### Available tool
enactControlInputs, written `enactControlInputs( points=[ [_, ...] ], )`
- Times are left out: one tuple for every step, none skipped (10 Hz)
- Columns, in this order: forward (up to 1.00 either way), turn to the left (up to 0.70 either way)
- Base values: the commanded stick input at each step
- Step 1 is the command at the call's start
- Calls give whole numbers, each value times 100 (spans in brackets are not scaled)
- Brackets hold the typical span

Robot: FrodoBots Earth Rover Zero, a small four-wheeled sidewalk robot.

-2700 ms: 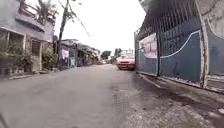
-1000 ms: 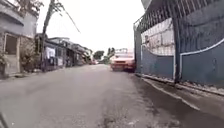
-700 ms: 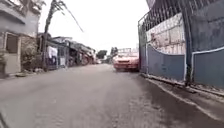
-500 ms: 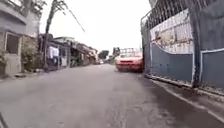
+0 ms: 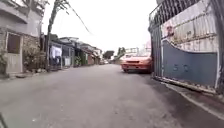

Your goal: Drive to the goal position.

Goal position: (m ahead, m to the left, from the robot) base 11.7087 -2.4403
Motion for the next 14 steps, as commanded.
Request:
enactControlInputs(
  points=[
    [85,9],
    [85,9],
    [85,9],
    [85,-21],
    [85,-25],
    [85,-25],
    [85,-14],
    [85,9],
    [85,9],
    [85,9],
    [85,9],
    [85,9],
    [85,9],
    [85,9]
  ],
)
